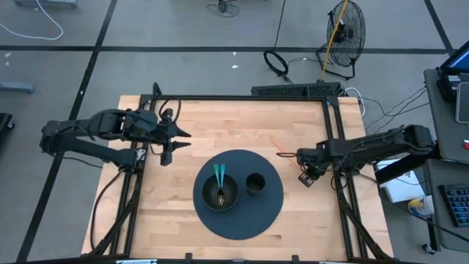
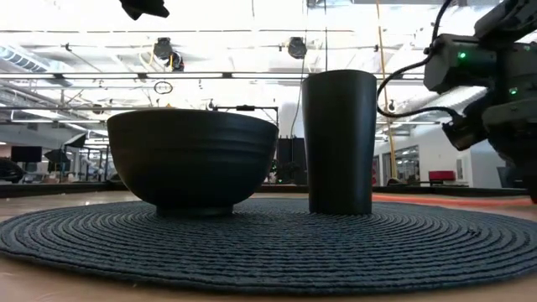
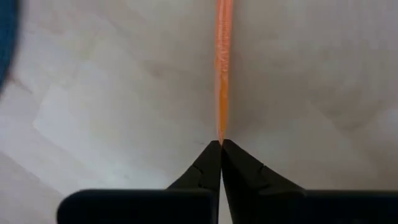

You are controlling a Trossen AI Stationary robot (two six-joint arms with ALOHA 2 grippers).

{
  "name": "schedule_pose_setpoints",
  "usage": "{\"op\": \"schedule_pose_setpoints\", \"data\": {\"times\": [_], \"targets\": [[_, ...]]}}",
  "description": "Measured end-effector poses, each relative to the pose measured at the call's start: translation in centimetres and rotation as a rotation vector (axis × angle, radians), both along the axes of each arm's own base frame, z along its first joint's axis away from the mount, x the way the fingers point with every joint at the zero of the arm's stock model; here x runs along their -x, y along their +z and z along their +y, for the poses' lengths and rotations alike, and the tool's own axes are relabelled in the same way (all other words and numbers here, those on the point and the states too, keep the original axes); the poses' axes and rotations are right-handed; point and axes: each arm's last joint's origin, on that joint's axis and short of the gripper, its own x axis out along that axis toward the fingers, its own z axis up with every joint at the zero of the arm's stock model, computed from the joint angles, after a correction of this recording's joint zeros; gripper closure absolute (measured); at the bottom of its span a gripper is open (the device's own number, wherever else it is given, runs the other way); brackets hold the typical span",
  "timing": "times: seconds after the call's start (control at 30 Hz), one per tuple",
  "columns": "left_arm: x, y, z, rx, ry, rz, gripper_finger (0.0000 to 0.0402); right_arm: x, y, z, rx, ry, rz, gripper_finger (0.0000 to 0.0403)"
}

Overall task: Pick & Place Utensil
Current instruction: Put the orange straw into the black cup

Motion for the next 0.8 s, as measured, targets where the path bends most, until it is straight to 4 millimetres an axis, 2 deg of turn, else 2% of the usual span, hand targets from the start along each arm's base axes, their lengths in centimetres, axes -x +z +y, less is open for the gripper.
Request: {"op": "schedule_pose_setpoints", "data": {"times": [0.13, 0.53, 0.67, 0.8], "targets": [[-0.6, -0.2, 0.0, 0.000, -0.002, 0.012, 0.0266, -0.1, 0.1, 0.4, -0.001, 0.025, -0.023, 0.0368], [-1.1, -0.6, -0.5, 0.012, -0.028, 0.038, 0.0266, -0.2, 0.4, 0.4, 0.004, 0.060, -0.080, 0.0215], [-1.0, -0.6, -0.6, 0.008, -0.028, 0.039, 0.0266, -0.1, 0.8, 0.0, 0.011, 0.022, -0.103, 0.0189], [-1.0, -0.6, -0.6, 0.006, -0.030, 0.040, 0.0266, 0.0, 1.0, -0.6, 0.100, -0.020, -0.121, 0.0181]]}}
